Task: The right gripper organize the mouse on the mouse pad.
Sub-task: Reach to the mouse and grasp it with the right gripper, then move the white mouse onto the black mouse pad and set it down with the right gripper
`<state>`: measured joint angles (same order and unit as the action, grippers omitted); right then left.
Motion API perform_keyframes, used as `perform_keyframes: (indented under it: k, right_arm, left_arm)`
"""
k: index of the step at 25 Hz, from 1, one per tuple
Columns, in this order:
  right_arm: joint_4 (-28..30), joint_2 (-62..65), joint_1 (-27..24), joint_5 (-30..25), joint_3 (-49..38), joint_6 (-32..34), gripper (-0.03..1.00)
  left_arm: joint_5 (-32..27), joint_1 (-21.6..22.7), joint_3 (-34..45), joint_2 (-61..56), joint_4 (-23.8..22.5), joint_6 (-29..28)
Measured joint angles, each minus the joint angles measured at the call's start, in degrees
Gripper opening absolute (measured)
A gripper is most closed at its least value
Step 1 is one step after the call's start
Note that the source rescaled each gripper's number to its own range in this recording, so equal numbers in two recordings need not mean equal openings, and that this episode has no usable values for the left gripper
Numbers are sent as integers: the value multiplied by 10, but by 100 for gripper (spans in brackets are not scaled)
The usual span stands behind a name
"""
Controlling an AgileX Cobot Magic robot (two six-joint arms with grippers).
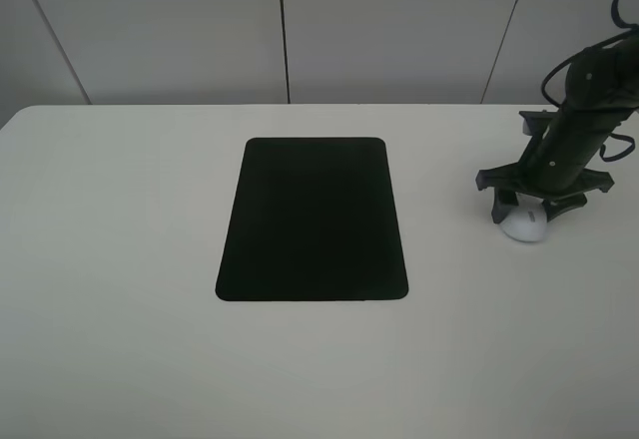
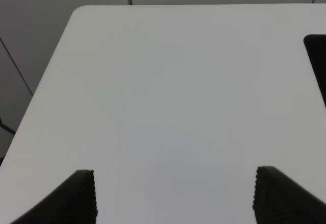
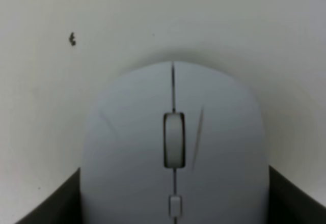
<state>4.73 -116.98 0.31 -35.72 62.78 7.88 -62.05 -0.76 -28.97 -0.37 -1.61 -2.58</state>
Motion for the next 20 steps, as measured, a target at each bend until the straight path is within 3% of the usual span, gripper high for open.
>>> perform_keyframes:
  k: [20]
  right_arm:
    - [0, -2, 0, 0, 2, 1, 5]
  left_arm:
    - [0, 0, 0, 0, 0, 0]
